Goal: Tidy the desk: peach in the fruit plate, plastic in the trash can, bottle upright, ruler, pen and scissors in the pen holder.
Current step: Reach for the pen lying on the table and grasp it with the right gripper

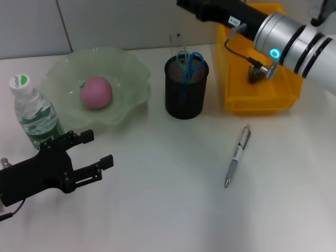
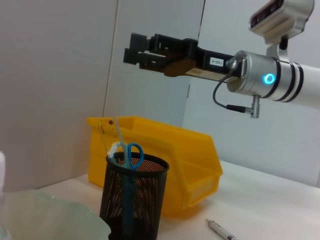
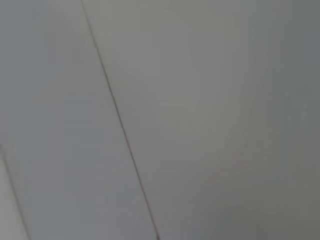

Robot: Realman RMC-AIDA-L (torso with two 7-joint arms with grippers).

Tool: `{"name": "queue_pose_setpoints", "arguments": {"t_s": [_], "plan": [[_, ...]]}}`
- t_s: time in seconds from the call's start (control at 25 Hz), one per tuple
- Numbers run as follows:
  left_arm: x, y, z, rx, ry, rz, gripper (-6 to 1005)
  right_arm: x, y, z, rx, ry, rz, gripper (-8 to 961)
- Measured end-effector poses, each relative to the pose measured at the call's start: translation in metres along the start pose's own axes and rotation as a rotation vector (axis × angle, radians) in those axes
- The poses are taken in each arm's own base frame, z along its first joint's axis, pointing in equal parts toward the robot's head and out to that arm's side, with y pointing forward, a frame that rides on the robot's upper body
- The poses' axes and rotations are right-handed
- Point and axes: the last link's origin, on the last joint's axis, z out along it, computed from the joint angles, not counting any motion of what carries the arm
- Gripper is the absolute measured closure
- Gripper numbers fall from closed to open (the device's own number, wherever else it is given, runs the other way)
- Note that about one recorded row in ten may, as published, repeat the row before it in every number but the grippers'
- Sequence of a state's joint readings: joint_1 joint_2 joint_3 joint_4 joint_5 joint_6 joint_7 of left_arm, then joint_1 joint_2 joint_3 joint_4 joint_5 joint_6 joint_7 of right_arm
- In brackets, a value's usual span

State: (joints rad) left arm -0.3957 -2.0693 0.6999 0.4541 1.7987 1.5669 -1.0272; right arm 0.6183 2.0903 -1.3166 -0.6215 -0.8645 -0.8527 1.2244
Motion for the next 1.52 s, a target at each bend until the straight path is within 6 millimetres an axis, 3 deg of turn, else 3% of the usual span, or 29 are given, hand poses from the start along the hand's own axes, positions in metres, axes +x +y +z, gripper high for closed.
{"name": "queue_pose_setpoints", "arguments": {"t_s": [0.36,0.64,0.88,1.2,1.52], "plan": [[-0.002,-0.002,0.0,0.015,-0.005,-0.018,186,-0.012,0.015,-0.006,-0.078,0.01,0.029,290],[-0.003,-0.001,0.002,0.014,-0.008,-0.024,186,-0.035,0.029,-0.015,-0.172,0.194,0.079,292],[-0.002,-0.001,0.003,0.009,-0.009,-0.02,186,-0.043,0.034,-0.026,-0.246,0.337,0.158,293],[-0.001,-0.002,0.002,0.005,-0.009,-0.017,186,-0.044,0.04,-0.05,-0.279,0.699,0.188,293],[0.004,-0.002,0.004,-0.014,0.0,-0.025,187,-0.044,0.034,-0.058,-0.099,1.111,0.243,294]]}}
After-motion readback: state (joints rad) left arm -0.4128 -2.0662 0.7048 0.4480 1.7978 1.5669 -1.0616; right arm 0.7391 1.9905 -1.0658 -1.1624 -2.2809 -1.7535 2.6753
